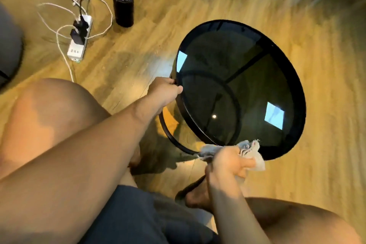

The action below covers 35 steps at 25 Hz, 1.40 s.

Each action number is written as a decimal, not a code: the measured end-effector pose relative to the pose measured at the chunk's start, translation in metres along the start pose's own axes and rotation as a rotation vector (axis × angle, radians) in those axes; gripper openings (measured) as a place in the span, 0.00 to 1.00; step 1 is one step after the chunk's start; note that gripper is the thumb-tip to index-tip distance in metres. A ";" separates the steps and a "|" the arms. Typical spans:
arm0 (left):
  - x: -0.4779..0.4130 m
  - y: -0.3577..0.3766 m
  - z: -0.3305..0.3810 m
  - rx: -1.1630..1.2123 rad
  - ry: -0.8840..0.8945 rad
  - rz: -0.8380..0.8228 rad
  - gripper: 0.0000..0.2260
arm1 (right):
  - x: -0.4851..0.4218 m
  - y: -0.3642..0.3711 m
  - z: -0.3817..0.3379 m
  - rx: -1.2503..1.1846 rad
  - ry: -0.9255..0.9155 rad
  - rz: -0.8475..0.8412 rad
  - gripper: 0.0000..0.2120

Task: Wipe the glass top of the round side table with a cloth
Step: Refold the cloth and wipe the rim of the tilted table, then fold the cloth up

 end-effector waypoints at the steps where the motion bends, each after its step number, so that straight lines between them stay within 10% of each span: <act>1: 0.000 0.000 0.002 0.008 -0.037 -0.019 0.15 | 0.018 0.022 -0.001 -0.006 -0.041 -0.083 0.22; 5: -0.002 -0.037 0.038 0.254 -0.025 0.146 0.15 | 0.108 0.085 -0.045 0.013 -0.643 -0.566 0.10; 8: -0.014 -0.073 0.065 0.456 0.121 0.316 0.14 | 0.182 0.080 -0.163 -0.147 -1.311 -0.540 0.13; 11: -0.024 -0.085 0.072 0.542 0.139 0.391 0.13 | 0.195 0.117 -0.233 0.546 -1.953 -0.415 0.28; 15: -0.036 -0.070 0.060 0.549 0.012 0.382 0.19 | 0.177 0.172 -0.189 1.847 -2.234 -0.084 0.23; 20: -0.043 -0.055 0.058 0.448 0.032 0.227 0.21 | 0.139 0.120 -0.098 1.841 -2.590 -0.193 0.15; 28: -0.003 -0.015 0.047 0.196 0.079 0.107 0.12 | 0.029 -0.039 -0.013 1.849 -2.037 -0.739 0.22; 31: 0.038 0.007 0.055 0.090 0.217 -0.052 0.11 | 0.017 -0.076 -0.019 1.334 -1.751 -0.715 0.16; 35: 0.108 0.038 0.047 -0.065 0.162 -0.443 0.24 | 0.018 -0.118 -0.059 0.208 -0.821 -0.907 0.08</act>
Point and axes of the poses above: each hand's wrist, its own x-axis away from the middle knuckle, its own y-axis out of the palm, z = x × y, the point moved 4 cm from there along -x, towards the middle knuckle, and after that the axes turned 10 degrees about x, right-handed, at the moved point
